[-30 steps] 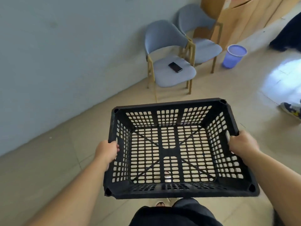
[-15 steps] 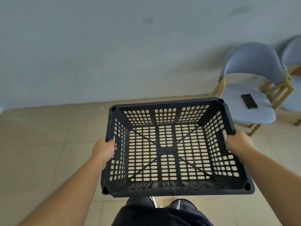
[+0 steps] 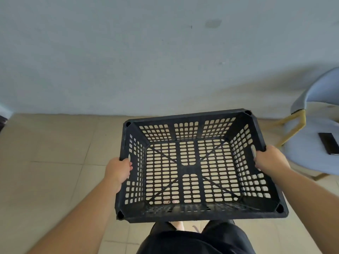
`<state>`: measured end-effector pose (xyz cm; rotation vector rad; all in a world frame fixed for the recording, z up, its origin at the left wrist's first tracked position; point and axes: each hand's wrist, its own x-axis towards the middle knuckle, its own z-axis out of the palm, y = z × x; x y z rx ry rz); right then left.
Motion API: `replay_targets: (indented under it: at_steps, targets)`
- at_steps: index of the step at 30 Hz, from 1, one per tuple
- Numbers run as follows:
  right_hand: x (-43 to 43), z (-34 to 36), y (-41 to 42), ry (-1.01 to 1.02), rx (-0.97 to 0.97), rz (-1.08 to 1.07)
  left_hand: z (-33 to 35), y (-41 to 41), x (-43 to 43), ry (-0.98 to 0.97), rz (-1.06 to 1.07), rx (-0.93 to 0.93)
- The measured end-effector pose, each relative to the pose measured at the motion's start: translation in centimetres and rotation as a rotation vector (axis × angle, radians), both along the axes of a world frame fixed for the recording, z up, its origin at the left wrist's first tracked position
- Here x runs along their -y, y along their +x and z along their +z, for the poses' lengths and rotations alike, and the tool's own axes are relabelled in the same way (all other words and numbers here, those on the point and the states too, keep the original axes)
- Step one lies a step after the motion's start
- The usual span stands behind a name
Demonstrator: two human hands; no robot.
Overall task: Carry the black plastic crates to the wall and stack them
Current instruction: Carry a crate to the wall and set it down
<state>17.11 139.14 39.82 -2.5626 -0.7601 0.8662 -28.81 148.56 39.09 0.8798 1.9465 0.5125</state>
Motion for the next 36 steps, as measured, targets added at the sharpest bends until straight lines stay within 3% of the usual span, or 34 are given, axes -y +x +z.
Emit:
replay_targets:
  at_steps: [20, 29, 36]
  targets:
    - [-25.7, -7.1, -2.4, -0.084, -0.118, -0.072, -3.1, -0.6, -27.7, -0.090, -0.079, -0.146]
    - [-33.5, -12.6, -4.9, -0.142, -0.076, -0.093, -11.2, -2.9, -36.2, -0.223, -0.048, -0.070]
    - [-36.8, -20.7, -7.0, -0.218, 0.029, -0.113, -20.5, -3.7, -41.2, -0.307, -0.115, -0.069]
